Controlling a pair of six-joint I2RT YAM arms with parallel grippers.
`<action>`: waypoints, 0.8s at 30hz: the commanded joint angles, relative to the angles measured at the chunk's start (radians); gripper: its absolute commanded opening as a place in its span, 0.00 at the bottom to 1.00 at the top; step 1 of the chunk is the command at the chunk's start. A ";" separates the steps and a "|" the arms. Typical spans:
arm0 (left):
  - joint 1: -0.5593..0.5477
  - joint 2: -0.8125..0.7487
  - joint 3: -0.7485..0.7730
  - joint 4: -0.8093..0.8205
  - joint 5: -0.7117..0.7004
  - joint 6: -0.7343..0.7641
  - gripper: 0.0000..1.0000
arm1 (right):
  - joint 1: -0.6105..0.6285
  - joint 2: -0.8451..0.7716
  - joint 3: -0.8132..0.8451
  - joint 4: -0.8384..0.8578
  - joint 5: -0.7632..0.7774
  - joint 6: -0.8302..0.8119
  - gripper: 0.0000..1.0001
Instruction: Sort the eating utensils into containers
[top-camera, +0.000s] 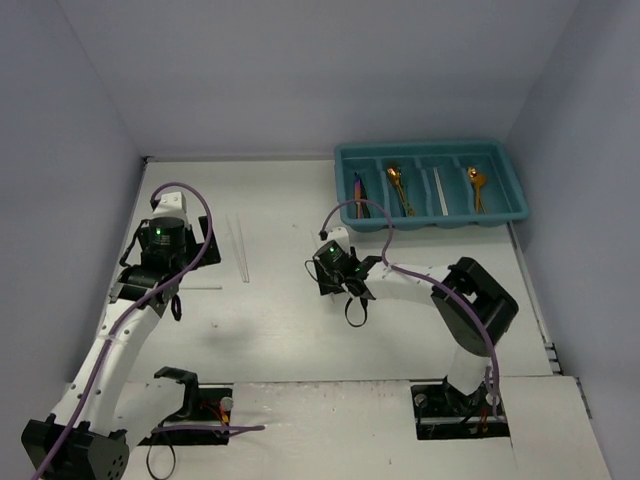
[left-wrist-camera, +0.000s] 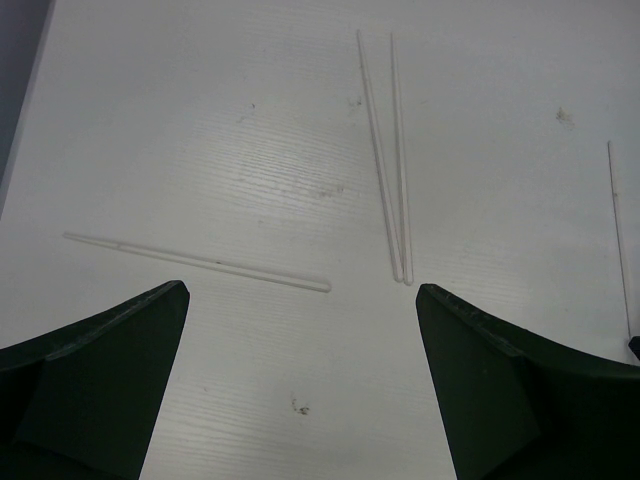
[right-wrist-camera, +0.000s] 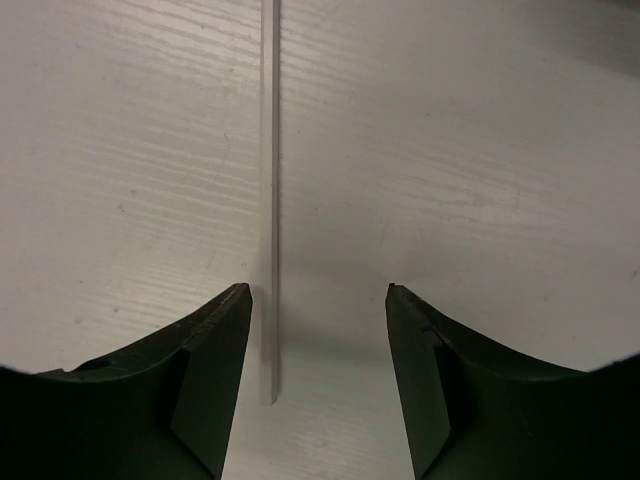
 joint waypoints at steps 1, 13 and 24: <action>0.009 -0.020 0.020 0.034 -0.009 -0.003 0.97 | 0.003 0.050 0.076 0.066 0.012 0.024 0.50; 0.009 -0.029 0.021 0.034 -0.018 -0.002 0.97 | -0.009 0.198 0.150 0.073 -0.037 0.009 0.25; 0.009 -0.019 0.020 0.033 -0.018 -0.002 0.97 | -0.009 0.114 0.301 0.020 -0.052 -0.121 0.00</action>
